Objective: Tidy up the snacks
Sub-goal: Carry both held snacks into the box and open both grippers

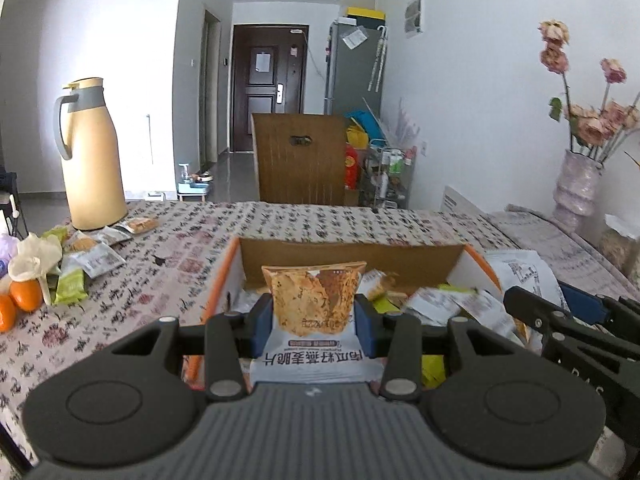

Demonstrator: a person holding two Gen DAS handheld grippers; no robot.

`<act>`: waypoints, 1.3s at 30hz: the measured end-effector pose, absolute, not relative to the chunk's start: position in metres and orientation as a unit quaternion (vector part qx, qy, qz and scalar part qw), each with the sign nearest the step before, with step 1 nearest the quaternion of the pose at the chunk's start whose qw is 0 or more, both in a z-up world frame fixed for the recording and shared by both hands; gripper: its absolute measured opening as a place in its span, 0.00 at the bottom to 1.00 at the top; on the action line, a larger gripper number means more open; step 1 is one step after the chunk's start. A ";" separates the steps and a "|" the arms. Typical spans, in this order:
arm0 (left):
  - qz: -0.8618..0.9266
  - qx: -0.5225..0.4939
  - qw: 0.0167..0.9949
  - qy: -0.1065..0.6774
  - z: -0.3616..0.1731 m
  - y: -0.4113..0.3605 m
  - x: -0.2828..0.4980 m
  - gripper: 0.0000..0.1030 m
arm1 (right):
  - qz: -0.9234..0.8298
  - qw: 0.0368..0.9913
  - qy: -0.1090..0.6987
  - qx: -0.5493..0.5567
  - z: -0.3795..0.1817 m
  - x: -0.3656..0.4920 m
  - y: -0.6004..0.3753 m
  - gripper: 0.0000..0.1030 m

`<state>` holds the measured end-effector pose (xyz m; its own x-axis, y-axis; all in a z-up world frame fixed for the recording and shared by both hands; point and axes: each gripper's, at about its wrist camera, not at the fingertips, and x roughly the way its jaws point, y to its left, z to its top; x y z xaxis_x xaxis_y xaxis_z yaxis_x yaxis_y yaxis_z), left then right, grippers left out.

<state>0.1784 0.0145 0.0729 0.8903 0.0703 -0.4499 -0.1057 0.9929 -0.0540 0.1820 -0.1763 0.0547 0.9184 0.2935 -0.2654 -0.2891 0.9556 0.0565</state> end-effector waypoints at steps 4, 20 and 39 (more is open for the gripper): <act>0.048 -0.037 0.973 0.224 0.075 0.020 0.194 0.42 | 0.150 0.979 0.137 0.002 0.059 0.201 -0.162 0.41; 0.043 -0.056 0.971 0.228 0.042 0.040 0.233 0.42 | 0.154 0.973 0.169 0.019 0.031 0.250 -0.152 0.41; 0.067 -0.067 0.973 0.209 0.049 0.044 0.221 1.00 | 0.093 0.978 0.176 0.054 0.028 0.254 -0.173 1.00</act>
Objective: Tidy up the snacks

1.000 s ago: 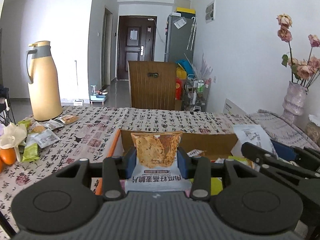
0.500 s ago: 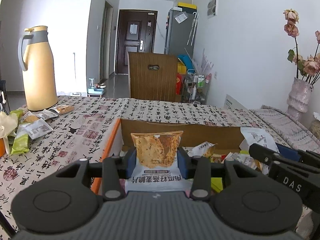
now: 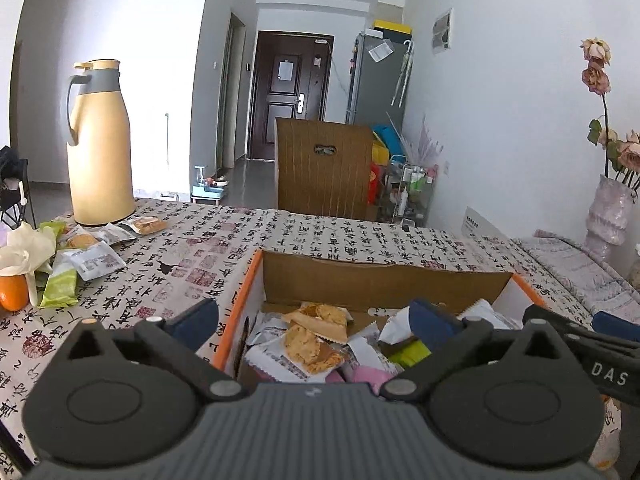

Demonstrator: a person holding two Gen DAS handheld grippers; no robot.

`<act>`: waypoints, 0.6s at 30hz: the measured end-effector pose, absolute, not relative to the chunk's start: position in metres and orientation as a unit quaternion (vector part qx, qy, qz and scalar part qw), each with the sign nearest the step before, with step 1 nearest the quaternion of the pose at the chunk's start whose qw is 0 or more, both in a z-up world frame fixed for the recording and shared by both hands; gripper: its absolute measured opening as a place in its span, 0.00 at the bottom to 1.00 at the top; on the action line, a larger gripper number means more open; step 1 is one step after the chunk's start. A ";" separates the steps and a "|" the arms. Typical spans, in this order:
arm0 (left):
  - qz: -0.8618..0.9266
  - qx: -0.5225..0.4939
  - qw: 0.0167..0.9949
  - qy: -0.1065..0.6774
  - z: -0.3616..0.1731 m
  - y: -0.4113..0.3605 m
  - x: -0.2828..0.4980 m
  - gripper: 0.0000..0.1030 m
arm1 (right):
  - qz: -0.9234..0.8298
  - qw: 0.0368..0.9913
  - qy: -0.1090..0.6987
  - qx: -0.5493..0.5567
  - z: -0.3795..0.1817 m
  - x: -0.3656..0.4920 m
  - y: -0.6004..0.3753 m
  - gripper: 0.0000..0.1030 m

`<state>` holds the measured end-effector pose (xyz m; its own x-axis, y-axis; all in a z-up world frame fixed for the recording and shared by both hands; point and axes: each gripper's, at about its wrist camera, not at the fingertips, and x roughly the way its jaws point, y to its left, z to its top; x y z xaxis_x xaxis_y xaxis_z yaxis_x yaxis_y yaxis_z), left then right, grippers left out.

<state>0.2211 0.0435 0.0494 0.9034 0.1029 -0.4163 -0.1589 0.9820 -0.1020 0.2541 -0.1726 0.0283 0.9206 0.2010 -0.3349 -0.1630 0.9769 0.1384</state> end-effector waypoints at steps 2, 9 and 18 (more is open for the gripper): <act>0.066 -0.065 0.974 0.208 0.050 0.043 0.220 1.00 | 0.093 0.978 0.177 0.055 0.029 0.255 -0.174 1.00; 0.062 -0.066 0.975 0.203 0.058 0.042 0.214 1.00 | 0.094 0.979 0.174 0.052 0.038 0.248 -0.173 1.00; 0.061 -0.051 0.979 0.186 0.072 0.038 0.181 1.00 | 0.097 0.980 0.168 0.041 0.048 0.218 -0.175 1.00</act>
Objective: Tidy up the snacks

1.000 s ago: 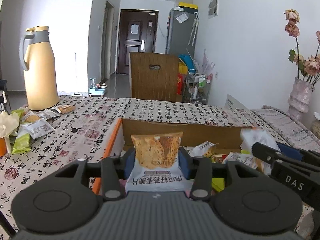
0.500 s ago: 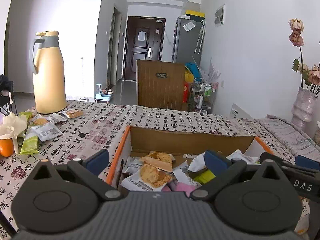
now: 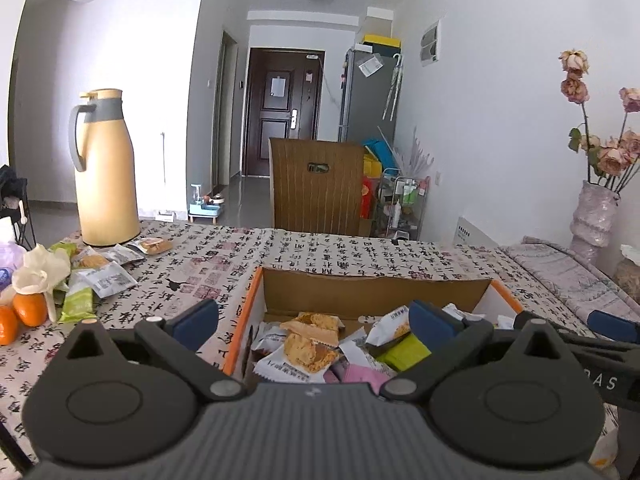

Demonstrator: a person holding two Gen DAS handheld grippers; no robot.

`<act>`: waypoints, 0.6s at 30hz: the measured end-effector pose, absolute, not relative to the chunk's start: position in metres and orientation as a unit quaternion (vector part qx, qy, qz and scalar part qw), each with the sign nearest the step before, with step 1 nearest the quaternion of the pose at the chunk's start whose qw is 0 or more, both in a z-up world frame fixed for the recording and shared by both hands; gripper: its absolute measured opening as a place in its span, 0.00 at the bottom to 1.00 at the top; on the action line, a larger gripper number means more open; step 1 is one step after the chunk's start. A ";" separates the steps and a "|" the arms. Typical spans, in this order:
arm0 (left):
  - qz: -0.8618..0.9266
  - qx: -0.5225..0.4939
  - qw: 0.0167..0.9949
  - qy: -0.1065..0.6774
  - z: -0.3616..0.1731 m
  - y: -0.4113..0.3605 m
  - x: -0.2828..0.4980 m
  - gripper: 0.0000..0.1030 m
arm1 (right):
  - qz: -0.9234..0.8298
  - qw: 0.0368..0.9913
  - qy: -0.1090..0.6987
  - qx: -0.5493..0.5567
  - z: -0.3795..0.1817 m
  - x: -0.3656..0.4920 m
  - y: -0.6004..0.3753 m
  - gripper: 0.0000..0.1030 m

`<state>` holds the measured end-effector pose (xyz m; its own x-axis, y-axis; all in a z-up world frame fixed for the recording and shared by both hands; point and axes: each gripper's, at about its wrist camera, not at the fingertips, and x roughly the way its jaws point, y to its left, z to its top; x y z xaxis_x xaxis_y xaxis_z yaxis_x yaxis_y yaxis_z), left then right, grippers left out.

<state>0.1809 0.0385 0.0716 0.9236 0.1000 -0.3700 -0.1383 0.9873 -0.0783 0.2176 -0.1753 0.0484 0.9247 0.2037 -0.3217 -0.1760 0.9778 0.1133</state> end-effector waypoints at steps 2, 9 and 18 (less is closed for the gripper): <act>0.059 -0.051 0.980 0.183 0.073 0.039 0.169 1.00 | 0.100 0.980 0.169 0.038 0.050 0.207 -0.176 1.00; 0.051 -0.046 0.979 0.190 0.069 0.042 0.128 1.00 | 0.112 0.979 0.171 0.024 0.048 0.162 -0.181 1.00; 0.024 -0.036 0.978 0.204 0.055 0.041 0.075 1.00 | 0.119 0.974 0.190 0.013 0.036 0.106 -0.192 1.00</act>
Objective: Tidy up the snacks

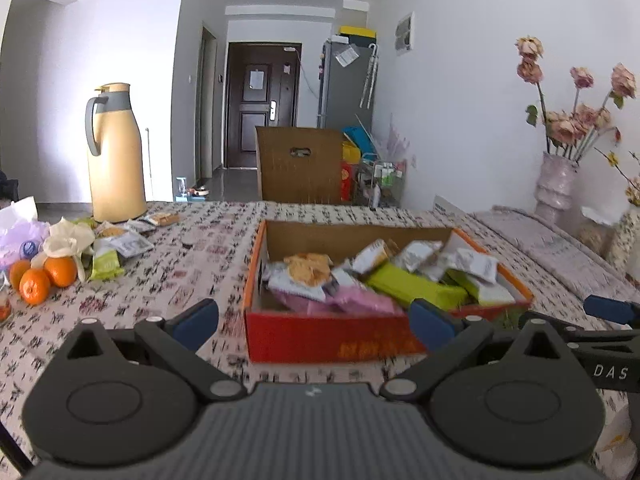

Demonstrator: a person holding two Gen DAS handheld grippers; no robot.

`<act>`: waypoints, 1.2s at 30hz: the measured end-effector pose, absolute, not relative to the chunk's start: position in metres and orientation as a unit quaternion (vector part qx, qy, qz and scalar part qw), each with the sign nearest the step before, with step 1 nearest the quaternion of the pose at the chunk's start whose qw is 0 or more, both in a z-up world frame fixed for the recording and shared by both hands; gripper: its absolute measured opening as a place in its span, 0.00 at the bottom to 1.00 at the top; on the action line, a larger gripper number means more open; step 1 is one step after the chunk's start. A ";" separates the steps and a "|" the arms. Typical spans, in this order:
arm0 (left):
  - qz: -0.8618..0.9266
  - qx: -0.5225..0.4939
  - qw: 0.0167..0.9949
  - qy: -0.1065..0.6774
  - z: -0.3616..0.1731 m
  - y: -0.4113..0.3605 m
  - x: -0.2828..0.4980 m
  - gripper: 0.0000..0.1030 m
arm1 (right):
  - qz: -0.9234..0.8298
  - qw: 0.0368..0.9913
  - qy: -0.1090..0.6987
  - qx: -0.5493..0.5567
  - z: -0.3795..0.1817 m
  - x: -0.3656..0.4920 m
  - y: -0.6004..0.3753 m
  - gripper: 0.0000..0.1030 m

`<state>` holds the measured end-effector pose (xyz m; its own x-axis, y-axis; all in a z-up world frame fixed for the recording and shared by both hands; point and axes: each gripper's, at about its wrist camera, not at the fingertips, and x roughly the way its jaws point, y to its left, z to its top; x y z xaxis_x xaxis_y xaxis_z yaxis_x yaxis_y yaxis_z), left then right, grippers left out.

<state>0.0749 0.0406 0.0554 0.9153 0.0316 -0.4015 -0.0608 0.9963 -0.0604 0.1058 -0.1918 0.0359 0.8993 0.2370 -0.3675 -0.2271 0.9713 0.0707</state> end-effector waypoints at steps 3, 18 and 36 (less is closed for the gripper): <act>0.013 -0.034 0.976 0.213 0.049 0.039 0.060 1.00 | 0.122 0.972 0.202 0.014 0.029 0.090 -0.195 1.00; -0.011 -0.036 0.961 0.274 0.002 0.038 0.018 1.00 | 0.132 0.956 0.261 0.018 -0.006 0.053 -0.204 1.00; -0.014 -0.036 0.959 0.282 -0.006 0.036 0.018 1.00 | 0.123 0.953 0.274 0.028 -0.014 0.051 -0.211 1.00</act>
